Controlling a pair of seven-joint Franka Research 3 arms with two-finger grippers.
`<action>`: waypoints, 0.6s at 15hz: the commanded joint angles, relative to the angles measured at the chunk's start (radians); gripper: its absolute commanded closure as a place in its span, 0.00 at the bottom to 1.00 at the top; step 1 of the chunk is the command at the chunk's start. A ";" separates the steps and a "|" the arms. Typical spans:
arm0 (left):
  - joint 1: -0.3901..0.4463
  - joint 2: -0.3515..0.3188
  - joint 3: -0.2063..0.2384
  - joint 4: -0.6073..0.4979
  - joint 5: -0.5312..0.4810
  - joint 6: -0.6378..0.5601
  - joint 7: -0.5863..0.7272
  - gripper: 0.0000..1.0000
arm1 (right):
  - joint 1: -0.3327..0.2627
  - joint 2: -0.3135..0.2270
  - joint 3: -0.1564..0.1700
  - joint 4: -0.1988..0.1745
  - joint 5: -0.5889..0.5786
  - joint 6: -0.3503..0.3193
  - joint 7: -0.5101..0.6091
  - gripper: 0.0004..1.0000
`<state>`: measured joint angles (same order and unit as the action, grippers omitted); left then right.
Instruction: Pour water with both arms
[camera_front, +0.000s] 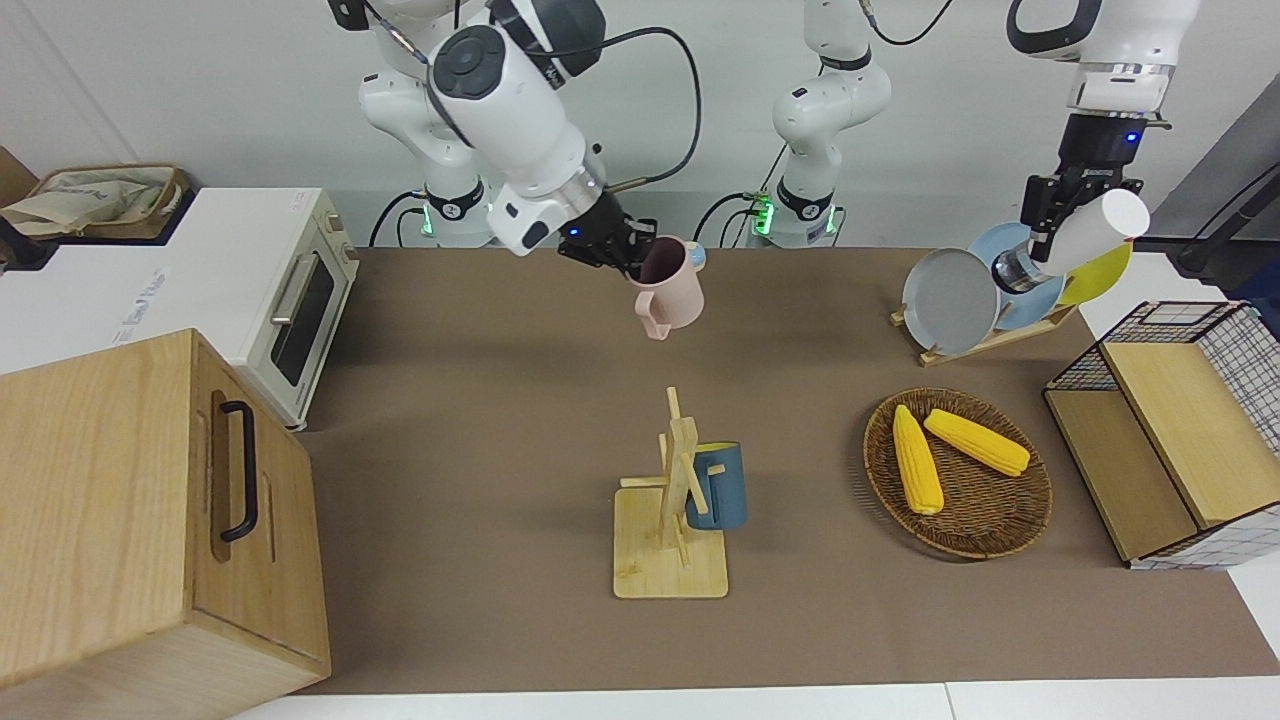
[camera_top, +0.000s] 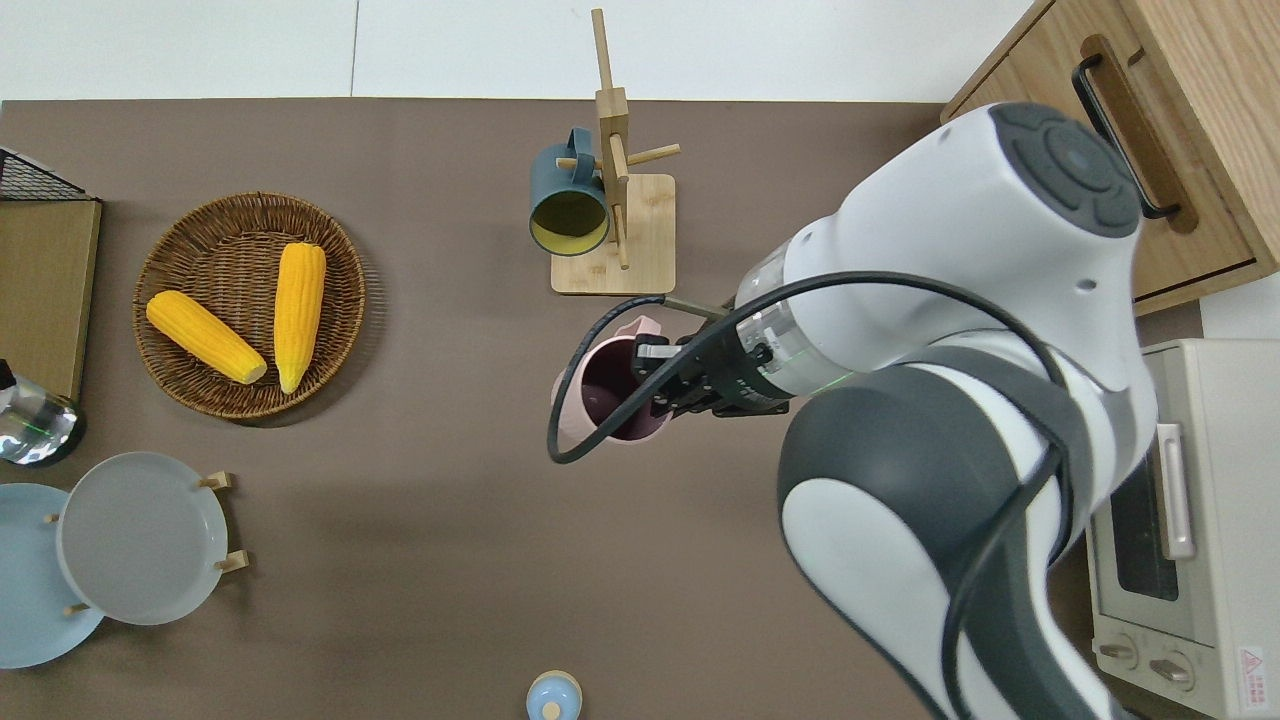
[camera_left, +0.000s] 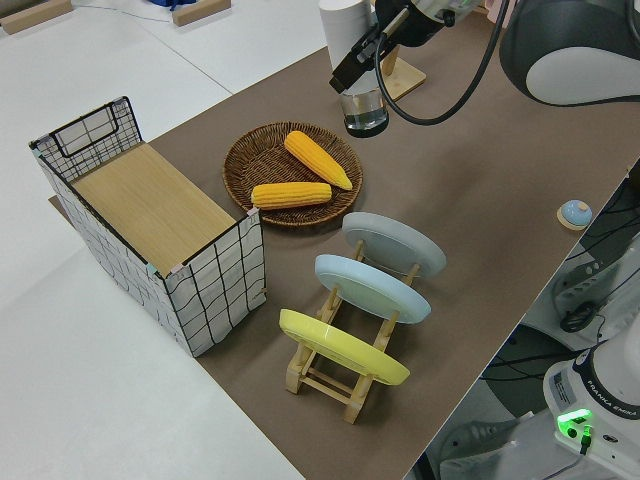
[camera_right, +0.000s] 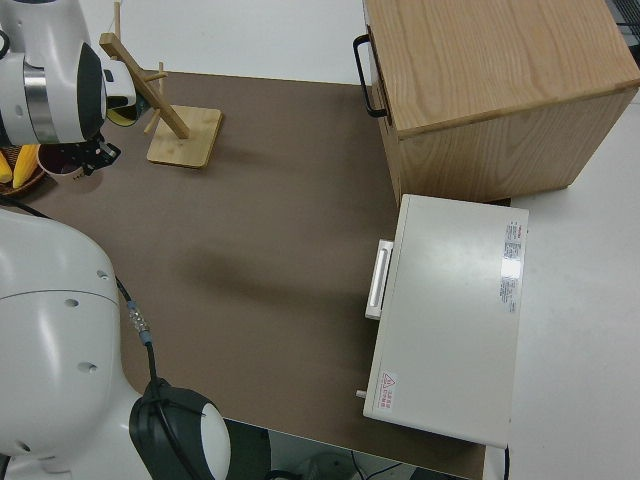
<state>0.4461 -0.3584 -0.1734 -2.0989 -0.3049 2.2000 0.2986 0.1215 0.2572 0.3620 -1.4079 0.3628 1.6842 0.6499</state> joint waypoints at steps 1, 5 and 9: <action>-0.012 -0.092 -0.041 -0.090 0.007 0.030 -0.050 1.00 | 0.033 -0.004 0.028 -0.013 0.013 0.083 0.106 1.00; -0.029 -0.119 -0.069 -0.116 0.006 0.030 -0.094 1.00 | 0.099 0.031 0.031 -0.014 0.007 0.164 0.175 1.00; -0.032 -0.119 -0.069 -0.128 0.006 0.030 -0.101 1.00 | 0.151 0.094 0.035 -0.016 -0.033 0.255 0.215 1.00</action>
<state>0.4255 -0.4424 -0.2526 -2.1965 -0.3050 2.2032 0.2165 0.2469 0.3035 0.3909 -1.4240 0.3593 1.8647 0.8206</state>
